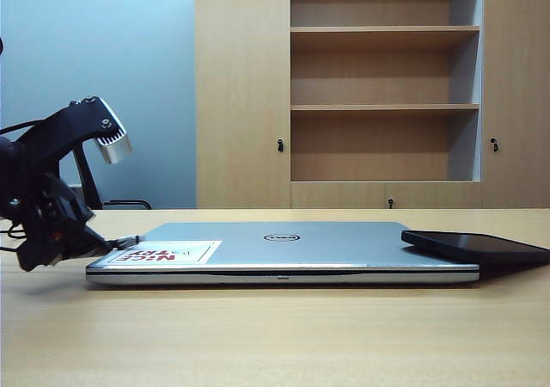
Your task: Pick up the charging cable and the phone, plug the charging cable into the charging port on the phone, and finally place them back on the table.
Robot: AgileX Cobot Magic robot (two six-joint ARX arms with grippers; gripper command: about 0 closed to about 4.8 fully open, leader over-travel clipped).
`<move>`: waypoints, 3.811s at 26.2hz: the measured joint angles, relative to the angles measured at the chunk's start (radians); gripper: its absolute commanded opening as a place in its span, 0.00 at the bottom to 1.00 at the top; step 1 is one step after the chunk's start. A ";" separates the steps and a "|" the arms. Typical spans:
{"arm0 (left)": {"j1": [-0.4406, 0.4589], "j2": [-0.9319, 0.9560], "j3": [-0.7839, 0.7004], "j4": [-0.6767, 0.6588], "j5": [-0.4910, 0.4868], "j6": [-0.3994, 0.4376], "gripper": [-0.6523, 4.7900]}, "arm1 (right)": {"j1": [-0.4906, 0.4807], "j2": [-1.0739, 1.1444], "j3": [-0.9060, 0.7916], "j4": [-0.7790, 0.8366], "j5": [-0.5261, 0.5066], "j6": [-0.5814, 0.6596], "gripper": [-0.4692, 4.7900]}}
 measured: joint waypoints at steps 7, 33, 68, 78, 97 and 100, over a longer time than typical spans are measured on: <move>0.000 0.068 0.000 0.057 0.000 0.000 0.65 | 0.000 0.000 0.000 0.000 0.000 0.000 0.09; 0.000 0.143 0.003 0.134 0.000 -0.073 0.11 | 0.000 0.000 0.000 0.000 0.000 0.000 0.09; -0.335 -0.367 0.002 -0.348 0.003 -0.944 0.11 | -0.065 0.000 0.000 -0.002 0.137 0.269 0.09; -0.369 -0.365 0.002 -0.367 0.000 -0.944 0.11 | -0.254 0.000 -0.082 -0.023 0.044 0.374 0.09; -0.369 -0.355 -0.017 -0.394 0.000 -0.944 0.11 | -0.604 0.097 -0.318 0.146 -0.260 0.728 0.27; -0.369 -0.355 -0.017 -0.394 0.000 -0.944 0.11 | -0.604 0.154 -0.318 0.154 -0.288 0.733 0.52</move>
